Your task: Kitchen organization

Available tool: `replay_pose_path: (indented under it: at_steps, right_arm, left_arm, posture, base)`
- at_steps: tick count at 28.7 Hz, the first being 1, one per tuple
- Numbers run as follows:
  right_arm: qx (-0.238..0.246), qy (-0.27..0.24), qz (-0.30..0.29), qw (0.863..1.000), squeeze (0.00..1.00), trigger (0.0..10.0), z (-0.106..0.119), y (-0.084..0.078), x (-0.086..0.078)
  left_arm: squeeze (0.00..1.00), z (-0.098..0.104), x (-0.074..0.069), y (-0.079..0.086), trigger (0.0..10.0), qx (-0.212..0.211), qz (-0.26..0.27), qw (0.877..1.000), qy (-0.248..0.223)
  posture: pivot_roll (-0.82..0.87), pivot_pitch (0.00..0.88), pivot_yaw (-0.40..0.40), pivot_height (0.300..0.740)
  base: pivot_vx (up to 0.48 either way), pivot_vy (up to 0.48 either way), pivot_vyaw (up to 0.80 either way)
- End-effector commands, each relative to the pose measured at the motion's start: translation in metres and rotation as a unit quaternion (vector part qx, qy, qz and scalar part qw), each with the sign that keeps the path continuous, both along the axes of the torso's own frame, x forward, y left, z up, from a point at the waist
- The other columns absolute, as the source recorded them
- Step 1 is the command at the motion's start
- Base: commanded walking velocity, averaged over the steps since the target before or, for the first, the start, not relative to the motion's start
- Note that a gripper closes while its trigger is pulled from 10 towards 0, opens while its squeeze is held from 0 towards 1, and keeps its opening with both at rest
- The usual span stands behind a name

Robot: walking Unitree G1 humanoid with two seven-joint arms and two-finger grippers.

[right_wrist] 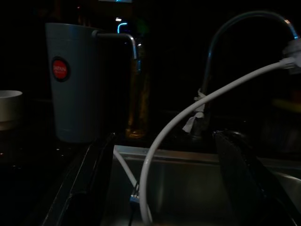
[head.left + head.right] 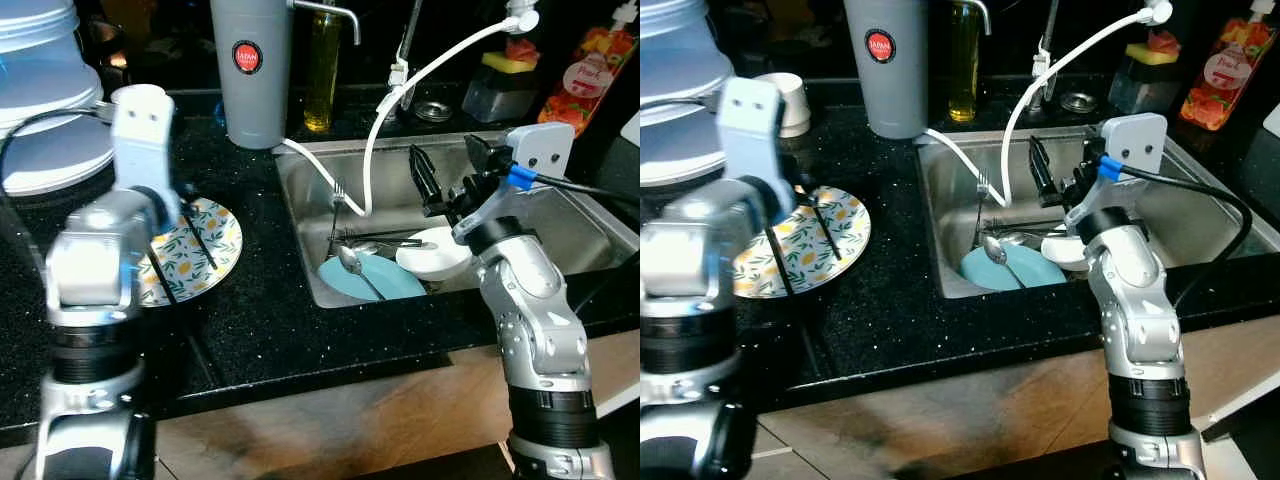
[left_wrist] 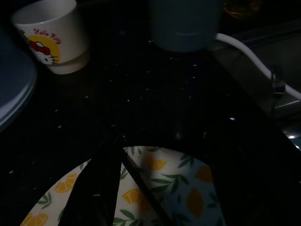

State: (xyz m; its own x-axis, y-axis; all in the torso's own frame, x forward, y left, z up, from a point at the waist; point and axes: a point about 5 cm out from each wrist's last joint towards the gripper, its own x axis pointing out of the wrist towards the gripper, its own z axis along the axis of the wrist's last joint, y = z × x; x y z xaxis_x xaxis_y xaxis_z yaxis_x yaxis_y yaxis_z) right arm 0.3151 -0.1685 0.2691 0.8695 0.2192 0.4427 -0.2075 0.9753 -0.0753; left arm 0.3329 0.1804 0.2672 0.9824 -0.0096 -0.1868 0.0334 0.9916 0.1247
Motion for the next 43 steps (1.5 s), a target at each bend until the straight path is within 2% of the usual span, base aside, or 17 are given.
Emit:
replay_pose_path:
  at_steps: [1, 6, 14, 16, 18, 20, 21, 23, 24, 26, 27, 33, 35, 39, 41, 42, 43]
  right_arm:
    - [0.000, 0.000, 0.004, 1.000, 0.00, 10.0, -0.001, 0.002, 0.001]
    - [0.000, 0.001, 0.009, 1.000, 0.00, 10.0, -0.002, 0.004, 0.003]
    - [0.000, -0.002, 0.012, 1.000, 0.00, 10.0, -0.001, 0.007, 0.004]
    - [0.001, -0.003, 0.010, 1.000, 0.00, 10.0, -0.001, 0.005, 0.003]
    - [0.001, -0.003, 0.009, 1.000, 0.00, 10.0, -0.001, 0.005, 0.003]
    - [0.003, -0.003, 0.007, 1.000, 0.00, 10.0, -0.002, 0.005, 0.002]
    - [0.003, -0.003, 0.007, 1.000, 0.00, 10.0, -0.002, 0.005, 0.002]
    - [0.003, -0.003, 0.007, 1.000, 0.00, 10.0, -0.002, 0.004, 0.002]
    - [0.003, -0.003, 0.006, 1.000, 0.00, 10.0, -0.002, 0.004, 0.002]
    - [0.003, -0.003, 0.006, 1.000, 0.00, 10.0, -0.002, 0.004, 0.002]
    - [0.003, -0.003, 0.006, 1.000, 0.00, 10.0, -0.002, 0.004, 0.002]
    - [0.003, -0.003, 0.007, 1.000, 0.00, 10.0, -0.002, 0.004, 0.003]
    - [-0.002, 0.020, 0.061, 0.998, 0.00, 10.0, -0.008, 0.014, 0.002]
    - [-0.020, 0.035, 0.114, 0.993, 0.00, 10.0, -0.014, 0.024, -0.002]
    - [-0.091, 0.062, 0.209, 0.972, 0.00, 10.0, -0.031, 0.041, -0.016]
    - [-0.142, 0.080, 0.252, 0.954, 0.00, 10.0, -0.043, 0.050, -0.025]
    - [-0.142, 0.080, 0.252, 0.954, 0.00, 10.0, -0.043, 0.050, -0.025]
  left_arm:
    - [0.00, 0.003, -0.003, -0.003, 10.0, 0.005, 0.033, 0.999, -0.001]
    - [0.00, -0.024, -0.003, -0.003, 10.0, -0.023, 0.112, 0.992, 0.045]
    - [0.00, -0.040, 0.005, -0.002, 10.0, -0.058, 0.146, 0.984, 0.081]
    - [0.00, -0.055, 0.007, 0.001, 10.0, -0.089, 0.161, 0.976, 0.120]
    - [0.00, -0.059, 0.007, 0.000, 10.0, -0.098, 0.160, 0.973, 0.131]
    - [0.00, -0.080, 0.003, -0.001, 9.7, -0.137, 0.152, 0.961, 0.186]
    - [0.00, -0.080, 0.003, -0.001, 9.7, -0.137, 0.152, 0.961, 0.186]
    - [0.00, -0.085, 0.001, -0.001, 8.2, -0.140, 0.145, 0.959, 0.199]
    - [0.00, -0.085, 0.001, 0.001, 6.5, -0.135, 0.146, 0.960, 0.195]
    - [0.00, -0.085, 0.001, 0.002, 6.5, -0.132, 0.147, 0.962, 0.191]
    - [0.00, -0.085, 0.001, 0.004, 0.0, -0.127, 0.154, 0.962, 0.187]
    - [0.00, -0.084, 0.002, 0.012, 0.0, -0.116, 0.172, 0.961, 0.184]
    - [0.00, -0.081, 0.004, 0.028, 0.0, -0.072, 0.192, 0.965, 0.166]
    - [0.00, -0.080, 0.004, 0.036, 0.0, -0.060, 0.200, 0.965, 0.160]
    - [0.00, -0.077, 0.006, 0.038, 0.0, -0.052, 0.199, 0.967, 0.148]
    - [0.00, -0.075, 0.007, 0.037, 0.0, -0.045, 0.197, 0.969, 0.141]
    - [0.00, -0.075, 0.007, 0.037, 0.0, -0.045, 0.197, 0.969, 0.141]
  posture:
    - [0.15, 0.031, 0.017, 0.740]
    - [0.14, 0.023, 0.015, 0.740]
    - [0.13, 0.014, 0.018, 0.740]
    - [0.13, 0.017, 0.022, 0.740]
    - [0.13, 0.017, 0.022, 0.740]
    - [0.13, 0.023, 0.024, 0.740]
    - [0.13, 0.023, 0.024, 0.740]
    - [0.13, 0.027, 0.025, 0.740]
    - [0.13, 0.028, 0.024, 0.740]
    - [0.13, 0.028, 0.024, 0.740]
    - [0.13, 0.028, 0.020, 0.740]
    - [0.13, 0.029, 0.019, 0.740]
    - [0.14, 0.032, 0.015, 0.740]
    - [0.14, 0.032, 0.012, 0.740]
    - [0.13, 0.034, 0.008, 0.740]
    - [0.13, 0.034, 0.008, 0.740]
    - [0.13, 0.034, 0.008, 0.740]
  base:
    - [0.000, 0.000, 0.00]
    - [0.000, 0.000, 0.00]
    - [0.000, 0.000, 0.00]
    - [0.000, 0.000, 0.00]
    - [0.000, 0.000, 0.00]
    - [0.000, 0.000, 0.00]
    - [0.000, 0.000, 0.00]
    - [0.000, 0.000, 0.00]
    - [0.000, 0.000, 0.00]
    - [0.000, 0.000, 0.00]
    - [0.000, 0.000, 0.00]
    - [0.000, 0.000, 0.00]
    - [0.000, 0.000, 0.00]
    - [0.000, 0.000, 0.00]
    - [0.000, 0.000, 0.00]
    - [0.000, 0.000, 0.00]
    - [0.000, 0.000, 0.00]
